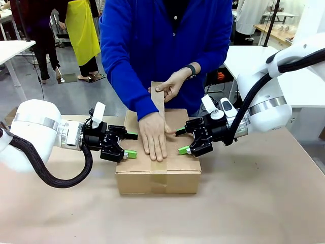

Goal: Pack the gift set into the box.
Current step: Press and hold the closed box until the human finishes sealing it.

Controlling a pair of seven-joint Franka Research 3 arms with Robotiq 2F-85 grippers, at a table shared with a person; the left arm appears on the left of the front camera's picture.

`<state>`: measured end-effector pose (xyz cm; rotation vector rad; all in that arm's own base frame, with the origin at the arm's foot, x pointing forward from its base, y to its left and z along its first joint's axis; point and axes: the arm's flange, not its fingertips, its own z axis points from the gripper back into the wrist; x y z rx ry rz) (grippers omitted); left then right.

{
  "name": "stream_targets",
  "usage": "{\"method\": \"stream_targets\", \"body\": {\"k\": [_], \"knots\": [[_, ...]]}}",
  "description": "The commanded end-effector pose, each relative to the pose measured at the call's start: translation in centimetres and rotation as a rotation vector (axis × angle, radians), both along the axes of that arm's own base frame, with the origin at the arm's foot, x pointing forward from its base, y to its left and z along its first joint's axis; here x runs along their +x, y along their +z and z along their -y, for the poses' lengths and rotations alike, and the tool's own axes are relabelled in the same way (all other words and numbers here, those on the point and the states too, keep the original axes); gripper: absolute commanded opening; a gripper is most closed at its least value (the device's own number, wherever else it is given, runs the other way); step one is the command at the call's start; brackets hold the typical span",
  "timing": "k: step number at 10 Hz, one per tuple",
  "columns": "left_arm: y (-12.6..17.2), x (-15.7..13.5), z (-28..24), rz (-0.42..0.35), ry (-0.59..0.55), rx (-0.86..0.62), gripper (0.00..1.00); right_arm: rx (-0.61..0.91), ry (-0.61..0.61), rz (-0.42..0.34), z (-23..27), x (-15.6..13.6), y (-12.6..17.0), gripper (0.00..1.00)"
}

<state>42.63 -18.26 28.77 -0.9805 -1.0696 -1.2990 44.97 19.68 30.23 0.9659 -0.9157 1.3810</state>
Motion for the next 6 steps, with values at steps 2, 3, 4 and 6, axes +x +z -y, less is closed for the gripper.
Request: {"method": "stream_targets", "body": {"k": [2, 3, 4, 6], "knots": [[-0.23, -0.13, -0.09, 0.012, -0.006, 0.007, 1.00, -0.002, 0.002, 0.009, -0.13, -0.05, -0.04, 1.00], [-0.23, -0.13, -0.09, 0.012, -0.006, 0.007, 1.00, -0.002, 0.002, 0.009, -0.13, -0.05, -0.04, 1.00], [-0.23, -0.13, -0.09, 0.012, -0.006, 0.007, 1.00, -0.002, 0.002, 0.009, -0.13, -0.05, -0.04, 1.00], [-0.23, -0.13, -0.09, 0.012, -0.006, 0.007, 1.00, -0.002, 0.002, 0.009, -0.13, -0.05, -0.04, 1.00]]}}
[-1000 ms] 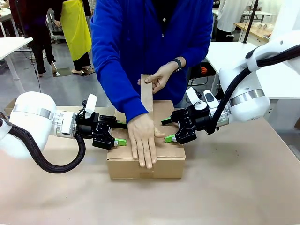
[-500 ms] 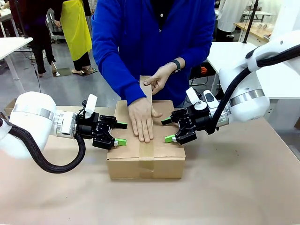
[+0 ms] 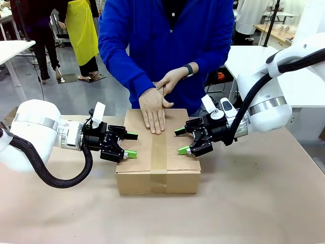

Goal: Pack the gift set into the box.
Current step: Press and hold the closed box until the human finishes sealing it.

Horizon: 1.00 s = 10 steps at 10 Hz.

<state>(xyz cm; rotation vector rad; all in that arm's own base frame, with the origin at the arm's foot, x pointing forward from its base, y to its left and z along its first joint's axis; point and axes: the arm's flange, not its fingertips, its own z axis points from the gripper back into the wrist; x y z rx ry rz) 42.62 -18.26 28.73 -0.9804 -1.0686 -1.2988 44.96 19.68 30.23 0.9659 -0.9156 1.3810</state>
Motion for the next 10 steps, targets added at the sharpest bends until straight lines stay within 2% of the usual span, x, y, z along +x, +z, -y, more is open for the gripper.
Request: {"method": "stream_targets", "body": {"k": [1, 10], "knots": [[-0.19, -0.13, -0.09, 0.012, -0.006, 0.007, 1.00, -0.002, 0.002, 0.009, -0.13, -0.05, -0.04, 1.00], [-0.19, -0.13, -0.09, 0.012, -0.006, 0.007, 1.00, -0.002, 0.002, 0.009, -0.13, -0.05, -0.04, 1.00]]}}
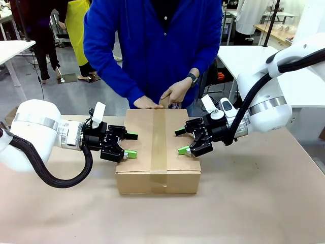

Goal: Pack the gift set into the box.
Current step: Press and hold the closed box until the human finishes sealing it.

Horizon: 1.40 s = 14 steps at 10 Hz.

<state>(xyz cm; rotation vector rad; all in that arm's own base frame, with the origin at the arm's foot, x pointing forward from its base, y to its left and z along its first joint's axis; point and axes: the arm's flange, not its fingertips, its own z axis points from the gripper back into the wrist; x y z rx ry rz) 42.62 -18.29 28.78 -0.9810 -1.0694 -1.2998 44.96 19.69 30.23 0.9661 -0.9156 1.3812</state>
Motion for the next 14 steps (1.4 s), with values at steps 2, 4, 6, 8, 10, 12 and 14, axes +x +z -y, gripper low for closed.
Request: {"method": "stream_targets", "body": {"k": [2, 4, 6, 8, 10, 12, 14], "knots": [[-0.2, -0.1, -0.1, 0.012, -0.005, 0.007, 1.00, -0.002, 0.002, 0.009, -0.1, 0.0, 0.0, 1.00], [-0.2, -0.1, -0.1, 0.012, -0.005, 0.007, 1.00, -0.002, 0.002, 0.009, -0.1, 0.0, 0.0, 1.00], [-0.2, -0.1, -0.1, 0.012, -0.005, 0.007, 1.00, 0.000, 0.000, 0.000, 0.0, 0.0, 0.0, 1.00], [2.1, -1.1, -2.6, 0.021, -0.040, -0.116, 1.00, 0.204, 0.021, 0.077, 2.9, -1.3, 2.4, 1.00], [4.4, -3.9, -8.3, 0.111, 0.000, -0.214, 1.00, 0.344, -0.086, 0.170, 8.7, -3.9, 4.5, 1.00], [3.3, -6.2, -14.4, 0.156, 0.192, -0.257, 1.00, 0.337, -0.349, 0.232, 15.2, -7.2, 4.0, 1.00], [1.5, -8.0, -19.6, 0.166, 0.435, -0.376, 1.00, 0.318, -0.532, 0.232, 19.5, -9.3, 2.9, 1.00]]}}
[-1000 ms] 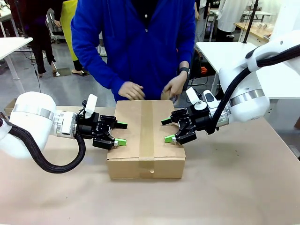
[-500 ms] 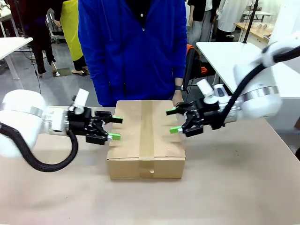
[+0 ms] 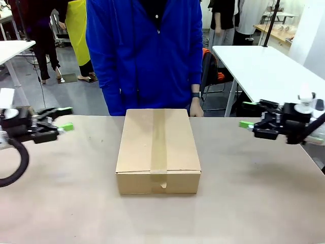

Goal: Pack the gift set into the box.
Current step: Press and hold the closed box until the human finishes sealing it.

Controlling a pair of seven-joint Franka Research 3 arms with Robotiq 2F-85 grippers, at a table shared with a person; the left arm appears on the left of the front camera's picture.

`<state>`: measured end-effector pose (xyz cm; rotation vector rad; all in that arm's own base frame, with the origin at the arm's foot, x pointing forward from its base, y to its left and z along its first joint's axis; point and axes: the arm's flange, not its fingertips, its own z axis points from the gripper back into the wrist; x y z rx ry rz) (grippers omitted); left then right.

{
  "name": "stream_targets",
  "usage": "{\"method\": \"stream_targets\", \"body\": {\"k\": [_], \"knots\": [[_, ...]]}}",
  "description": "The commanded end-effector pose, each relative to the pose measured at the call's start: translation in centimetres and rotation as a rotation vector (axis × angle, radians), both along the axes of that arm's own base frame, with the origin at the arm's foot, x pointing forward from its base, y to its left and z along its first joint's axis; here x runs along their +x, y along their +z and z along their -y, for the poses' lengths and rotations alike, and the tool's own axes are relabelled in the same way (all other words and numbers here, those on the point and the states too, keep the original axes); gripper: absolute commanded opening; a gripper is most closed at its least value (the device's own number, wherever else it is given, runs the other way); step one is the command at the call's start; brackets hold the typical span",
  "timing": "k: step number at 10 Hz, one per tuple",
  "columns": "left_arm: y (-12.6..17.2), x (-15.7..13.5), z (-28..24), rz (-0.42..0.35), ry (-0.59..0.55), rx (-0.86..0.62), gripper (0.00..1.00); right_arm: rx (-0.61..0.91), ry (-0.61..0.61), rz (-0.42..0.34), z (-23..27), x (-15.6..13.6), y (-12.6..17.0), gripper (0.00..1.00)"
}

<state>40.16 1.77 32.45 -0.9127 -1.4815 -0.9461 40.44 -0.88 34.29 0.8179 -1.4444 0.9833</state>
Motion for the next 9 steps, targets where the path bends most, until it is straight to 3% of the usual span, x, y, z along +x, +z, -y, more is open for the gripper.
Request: {"method": "stream_targets", "body": {"k": [1, 2, 9], "knots": [[-2.9, -6.1, -1.4, 0.060, 0.142, -0.177, 1.00, -0.028, -0.174, -0.042, -0.4, -4.4, -1.7, 1.00], [0.0, 0.0, 0.0, 0.000, 0.000, 0.000, 1.00, 0.000, 0.000, 0.000, 0.0, 0.0, 0.0, 1.00], [0.0, 0.0, 0.0, 0.000, 0.000, 0.000, 1.00, 0.000, 0.000, 0.000, 0.0, 0.0, 0.0, 1.00]]}}
